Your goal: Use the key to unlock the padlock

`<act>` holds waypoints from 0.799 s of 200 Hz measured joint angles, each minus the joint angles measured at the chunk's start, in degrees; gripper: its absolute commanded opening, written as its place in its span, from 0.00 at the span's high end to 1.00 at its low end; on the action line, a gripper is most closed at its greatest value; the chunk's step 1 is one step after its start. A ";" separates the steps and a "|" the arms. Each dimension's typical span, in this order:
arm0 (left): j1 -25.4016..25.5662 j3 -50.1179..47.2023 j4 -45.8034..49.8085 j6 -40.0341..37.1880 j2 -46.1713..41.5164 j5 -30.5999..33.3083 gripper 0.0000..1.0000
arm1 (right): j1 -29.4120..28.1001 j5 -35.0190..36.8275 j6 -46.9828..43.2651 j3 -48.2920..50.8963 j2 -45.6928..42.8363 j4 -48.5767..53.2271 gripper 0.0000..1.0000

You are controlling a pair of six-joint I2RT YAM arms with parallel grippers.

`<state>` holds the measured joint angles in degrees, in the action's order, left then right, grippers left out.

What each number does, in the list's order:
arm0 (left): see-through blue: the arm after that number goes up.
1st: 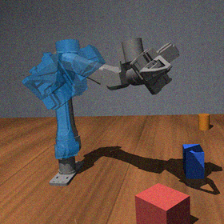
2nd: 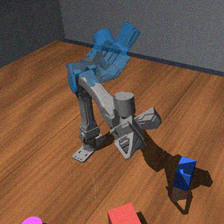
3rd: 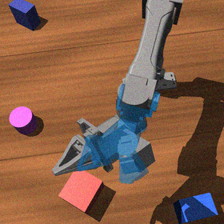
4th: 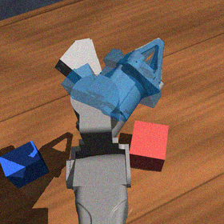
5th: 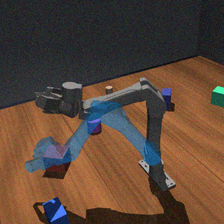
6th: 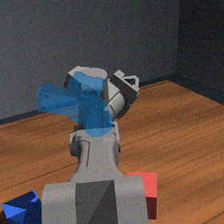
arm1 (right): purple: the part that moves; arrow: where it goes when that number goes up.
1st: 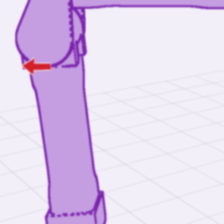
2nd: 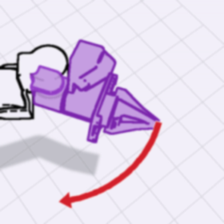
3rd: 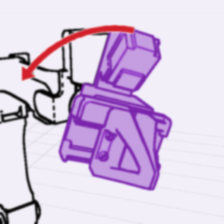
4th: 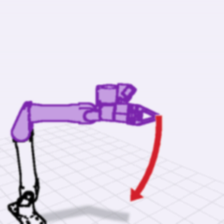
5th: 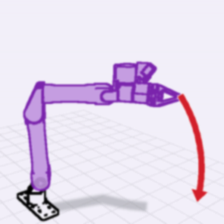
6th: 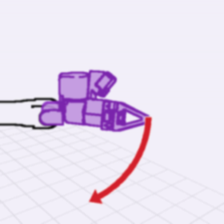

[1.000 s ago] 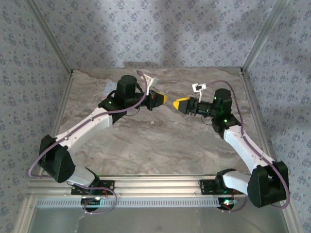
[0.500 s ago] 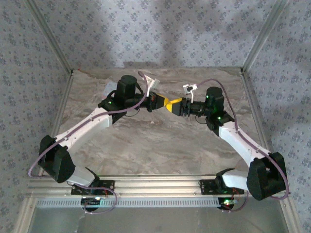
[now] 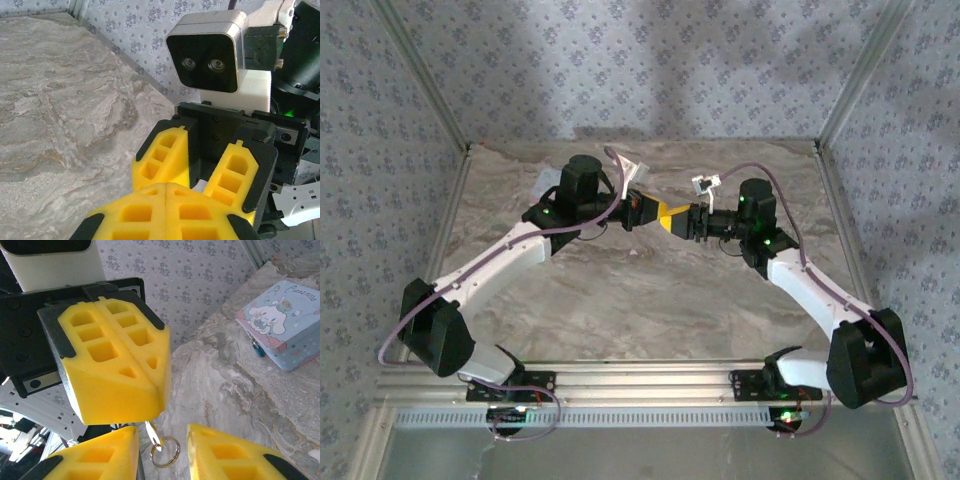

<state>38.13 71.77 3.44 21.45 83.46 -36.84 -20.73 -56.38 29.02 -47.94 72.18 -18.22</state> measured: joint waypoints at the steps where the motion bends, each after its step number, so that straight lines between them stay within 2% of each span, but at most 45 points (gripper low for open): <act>1: 0.00 0.00 0.00 0.00 0.00 0.00 1.00 | -0.02 -0.02 0.02 0.00 0.00 -0.02 0.73; 37: 0.00 0.00 0.00 0.00 0.00 0.00 1.00 | -0.22 0.00 0.02 -0.02 0.07 0.04 0.81; 86: -0.26 0.00 0.02 0.00 0.13 0.04 1.00 | -0.42 0.00 -0.28 -0.11 0.24 0.42 1.00; 110: -0.42 0.00 0.15 0.07 0.17 0.15 0.86 | -0.42 0.22 -0.76 -0.11 0.20 0.92 1.00; 121: -0.63 0.00 0.20 -0.11 0.17 0.31 0.72 | -0.42 0.63 -1.27 -0.11 0.02 2.03 1.00; 134: -1.09 0.00 0.20 0.22 0.15 1.01 0.64 | -0.42 1.33 -1.92 -0.11 -0.22 3.76 1.00; 148: -2.23 0.00 0.50 0.09 0.13 3.13 0.48 | -0.35 2.21 -2.99 -0.11 -0.70 5.95 1.00; 160: -3.45 0.00 1.57 0.42 -0.04 5.92 0.39 | -0.22 3.19 -3.93 -0.11 -1.25 8.00 1.00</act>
<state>34.68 71.77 5.02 21.87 83.42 -30.92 -20.95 -53.19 25.08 -48.05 70.94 -10.22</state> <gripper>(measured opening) 0.527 0.038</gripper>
